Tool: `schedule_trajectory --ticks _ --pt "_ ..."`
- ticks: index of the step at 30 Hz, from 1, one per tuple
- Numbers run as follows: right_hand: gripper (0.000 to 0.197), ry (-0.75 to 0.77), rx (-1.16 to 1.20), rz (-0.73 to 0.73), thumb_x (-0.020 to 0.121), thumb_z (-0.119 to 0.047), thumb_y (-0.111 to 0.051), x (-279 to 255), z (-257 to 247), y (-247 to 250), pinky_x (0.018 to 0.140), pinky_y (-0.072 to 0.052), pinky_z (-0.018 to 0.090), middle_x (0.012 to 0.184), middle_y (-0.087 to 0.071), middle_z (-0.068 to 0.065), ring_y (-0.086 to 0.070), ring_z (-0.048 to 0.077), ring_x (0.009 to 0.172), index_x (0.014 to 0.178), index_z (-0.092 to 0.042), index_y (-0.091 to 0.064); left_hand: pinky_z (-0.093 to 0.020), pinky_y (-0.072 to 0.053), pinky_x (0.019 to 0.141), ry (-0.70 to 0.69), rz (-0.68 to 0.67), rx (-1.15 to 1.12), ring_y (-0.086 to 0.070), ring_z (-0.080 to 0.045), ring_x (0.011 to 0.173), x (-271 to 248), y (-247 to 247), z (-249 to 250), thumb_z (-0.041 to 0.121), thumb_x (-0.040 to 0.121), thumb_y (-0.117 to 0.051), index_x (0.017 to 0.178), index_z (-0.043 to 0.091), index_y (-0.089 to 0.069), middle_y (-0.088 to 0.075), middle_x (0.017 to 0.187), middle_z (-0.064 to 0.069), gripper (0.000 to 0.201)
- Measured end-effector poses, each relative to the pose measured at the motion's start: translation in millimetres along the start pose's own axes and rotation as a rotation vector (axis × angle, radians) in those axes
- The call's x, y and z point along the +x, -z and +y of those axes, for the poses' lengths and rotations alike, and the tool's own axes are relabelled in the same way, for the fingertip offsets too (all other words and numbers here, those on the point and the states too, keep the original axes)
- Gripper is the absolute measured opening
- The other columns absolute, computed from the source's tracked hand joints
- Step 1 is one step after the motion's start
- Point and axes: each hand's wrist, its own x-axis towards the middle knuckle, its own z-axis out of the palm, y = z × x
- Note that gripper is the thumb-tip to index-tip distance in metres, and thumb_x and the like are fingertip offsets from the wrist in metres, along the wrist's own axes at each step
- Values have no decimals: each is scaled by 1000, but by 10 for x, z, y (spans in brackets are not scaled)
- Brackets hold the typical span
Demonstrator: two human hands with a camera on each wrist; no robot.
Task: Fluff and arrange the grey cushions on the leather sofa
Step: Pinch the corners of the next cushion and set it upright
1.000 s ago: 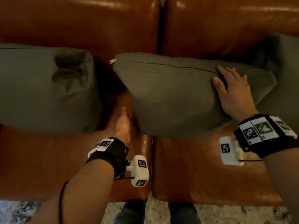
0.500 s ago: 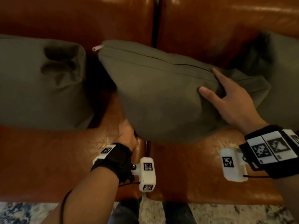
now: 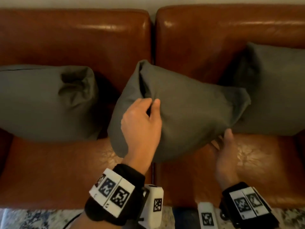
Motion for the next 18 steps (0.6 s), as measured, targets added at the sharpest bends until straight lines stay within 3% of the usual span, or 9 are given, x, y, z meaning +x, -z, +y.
schedule_trajectory --ticks 2,4,7,9,12,14,16,18 --pt "55 -45 54 8 92 -50 -54 97 -105 17 103 -47 42 133 -60 -10 -58 10 120 139 -21 -48 -42 -50 67 -87 -39 8 -58 -20 74 -57 -111 14 28 93 -59 87 8 -68 -61 79 -2 23" --pt "70 -127 -7 48 83 -55 -66 262 -152 65 106 -44 50 138 -55 -10 -53 15 125 143 -25 -44 -37 -48 70 -174 -129 2 -56 -19 80 -114 -183 88 32 96 -56 101 10 -70 -58 86 0 26" --pt "60 -236 5 80 90 -46 -62 432 -108 168 104 -45 54 136 -54 -5 -53 20 124 142 -22 -44 -35 -45 81 -263 -244 21 -53 -19 94 -101 -177 61 38 98 -44 125 16 -60 -56 100 1 38" --pt "54 -259 4 66 94 -42 -57 465 -28 211 104 -46 52 141 -51 -2 -51 23 127 142 -22 -42 -35 -43 83 -196 -106 3 -53 -22 94 11 -103 -235 33 98 -44 124 14 -59 -53 99 2 35" --pt "57 -273 -41 79 93 -45 -58 536 88 235 102 -48 51 143 -49 0 -52 25 127 142 -22 -40 -40 -44 92 284 74 31 -55 -31 103 182 -87 -1001 30 97 -50 124 7 -55 -52 114 -10 36" --pt "68 -200 -158 169 90 -48 -62 601 99 256 104 -46 48 141 -50 2 -50 25 128 145 -18 -37 -43 -41 103 717 -66 2 -53 -35 117 187 -222 -1480 49 91 -55 131 7 -51 -52 131 -17 58" --pt "86 58 -421 280 82 -46 -70 624 -7 274 113 -36 47 150 -39 9 -39 27 138 150 -14 -28 -46 -42 106 1051 -212 -250 -55 -29 121 101 -414 -1717 77 72 -55 137 16 -50 -55 137 -8 89" --pt "89 387 -651 291 84 -36 -72 606 -242 206 118 -25 43 159 -24 10 -23 25 146 154 -17 -19 -47 -47 102 1213 -241 -486 -60 -26 115 47 -542 -1710 77 74 -56 133 19 -55 -62 126 -4 82"
